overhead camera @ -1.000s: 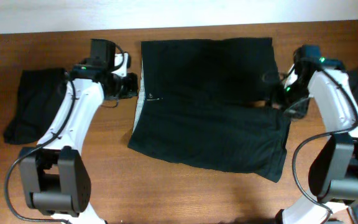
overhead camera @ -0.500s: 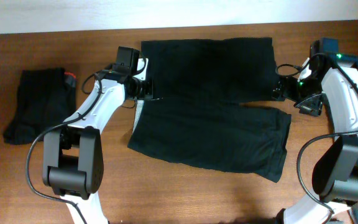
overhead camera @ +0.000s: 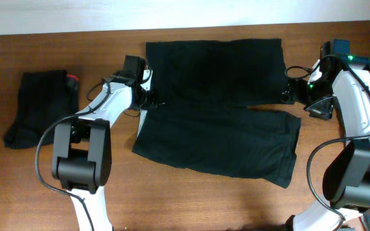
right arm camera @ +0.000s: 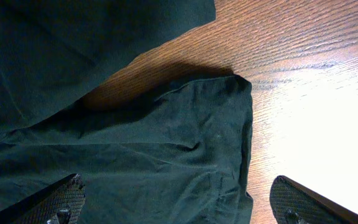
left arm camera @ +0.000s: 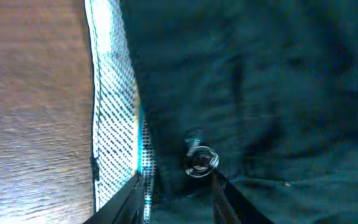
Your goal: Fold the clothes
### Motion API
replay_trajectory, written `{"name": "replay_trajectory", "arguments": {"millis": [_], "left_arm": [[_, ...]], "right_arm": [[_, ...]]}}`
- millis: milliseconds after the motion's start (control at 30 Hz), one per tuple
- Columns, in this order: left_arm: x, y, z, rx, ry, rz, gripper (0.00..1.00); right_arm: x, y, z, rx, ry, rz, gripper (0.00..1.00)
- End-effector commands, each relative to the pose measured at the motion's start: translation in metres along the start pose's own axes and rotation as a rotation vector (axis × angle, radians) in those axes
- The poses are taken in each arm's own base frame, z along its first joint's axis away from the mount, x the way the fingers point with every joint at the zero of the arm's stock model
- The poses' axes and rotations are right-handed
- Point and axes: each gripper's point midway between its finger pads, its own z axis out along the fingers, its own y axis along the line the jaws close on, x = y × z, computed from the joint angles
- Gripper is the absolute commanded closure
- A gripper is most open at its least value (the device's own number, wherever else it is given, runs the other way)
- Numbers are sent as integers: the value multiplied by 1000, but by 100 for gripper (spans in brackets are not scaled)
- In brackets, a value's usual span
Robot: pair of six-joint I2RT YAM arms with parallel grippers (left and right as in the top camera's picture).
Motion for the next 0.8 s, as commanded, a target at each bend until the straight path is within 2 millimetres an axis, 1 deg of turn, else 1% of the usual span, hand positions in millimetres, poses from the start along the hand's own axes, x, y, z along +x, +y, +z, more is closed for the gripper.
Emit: {"name": "replay_trajectory", "arguments": {"millis": [0,267,400,533,633,767], "left_arm": [[7,6,7,-9,26,-6,64],[3,-9,7,77,16,-4,64],[-1,-8,6,81,2,-3,64],[0,-8,6,80,3,-3,66],[0,-8,6,80,3,-3,81],[0,-8,6,80,5,-4,93]], "right_arm": [[-3,1,-2,-4,-8,0,1],[-3,1,-2,-4,-8,0,1],[-3,1,-2,-4,-8,0,1],[-3,1,-2,-4,-8,0,1],[-3,1,-2,-4,-8,0,1],[-3,1,-2,-4,-8,0,1]]}}
